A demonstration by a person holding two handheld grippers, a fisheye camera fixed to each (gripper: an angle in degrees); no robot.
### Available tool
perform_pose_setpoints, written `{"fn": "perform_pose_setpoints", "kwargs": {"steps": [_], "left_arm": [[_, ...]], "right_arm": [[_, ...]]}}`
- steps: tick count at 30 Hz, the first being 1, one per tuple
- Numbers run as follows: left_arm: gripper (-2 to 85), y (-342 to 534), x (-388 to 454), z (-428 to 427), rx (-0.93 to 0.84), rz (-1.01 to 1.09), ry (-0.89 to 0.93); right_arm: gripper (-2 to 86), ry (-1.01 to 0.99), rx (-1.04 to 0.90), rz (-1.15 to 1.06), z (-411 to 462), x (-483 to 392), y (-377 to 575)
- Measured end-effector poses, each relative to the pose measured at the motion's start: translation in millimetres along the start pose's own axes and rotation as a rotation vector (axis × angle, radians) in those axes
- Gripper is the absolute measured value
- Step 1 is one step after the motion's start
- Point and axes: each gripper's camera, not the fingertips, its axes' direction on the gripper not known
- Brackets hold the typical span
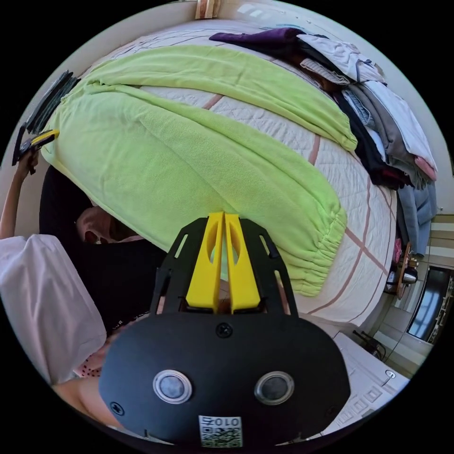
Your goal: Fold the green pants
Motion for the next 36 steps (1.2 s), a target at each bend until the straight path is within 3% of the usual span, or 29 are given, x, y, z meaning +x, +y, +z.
{"fn": "perform_pose_setpoints", "kwargs": {"steps": [6,9,11,12,14,16,18,20,24,29,33,36], "left_arm": [[-0.3,-44.8,19.9,8.0,-0.102,0.177,-0.099],[-0.2,-53.5,8.1,6.9,-0.042,0.094,-0.023],[0.0,-58.8,9.4,-0.7,-0.014,0.106,-0.023],[0.2,-66.1,13.1,-14.2,0.01,0.142,-0.07],[0.9,-83.1,6.2,-46.8,0.13,0.151,-0.148],[3.4,-121.5,-20.8,-79.7,0.248,0.157,-0.255],[6.3,-163.8,-48.4,-80.0,0.255,0.161,-0.336],[8.0,-212.6,-79.9,-61.2,0.175,0.197,-0.307],[8.9,-306.8,-122.9,-13.6,0.022,0.284,-0.064],[9.9,-362.5,-130.0,33.2,-0.178,0.39,-0.169],[11.3,-390.6,-127.3,54.3,-0.298,0.517,-0.235],[12.3,-406.5,-120.7,62.9,-0.37,0.611,-0.16]], "right_arm": [[1.1,-0.001,-0.031,-0.037,-3.2,-3.9,-25.0],[1.4,-0.129,-0.023,0.034,-5.4,10.6,-30.2],[2.0,-0.111,-0.051,-0.038,-27.1,8.3,-41.7],[2.2,-0.089,-0.017,-0.056,-39.6,8.0,-45.6],[4.1,0.033,0.263,-0.08,-99.9,15.7,-65.9],[12.9,0.181,0.406,-0.107,-126.0,24.1,-98.1],[12.9,0.248,0.398,-0.168,-129.4,38.1,-149.1],[12.6,0.229,0.348,-0.226,-116.7,58.3,-224.2],[12.8,0.186,0.178,-0.336,-84.8,69.3,-315.6],[12.9,0.228,-0.124,-0.414,-31.2,67.0,-375.9],[13.3,0.173,-0.168,-0.407,-21.2,68.4,-390.6],[13.1,0.111,-0.184,-0.404,-19.0,69.9,-394.1]]}}
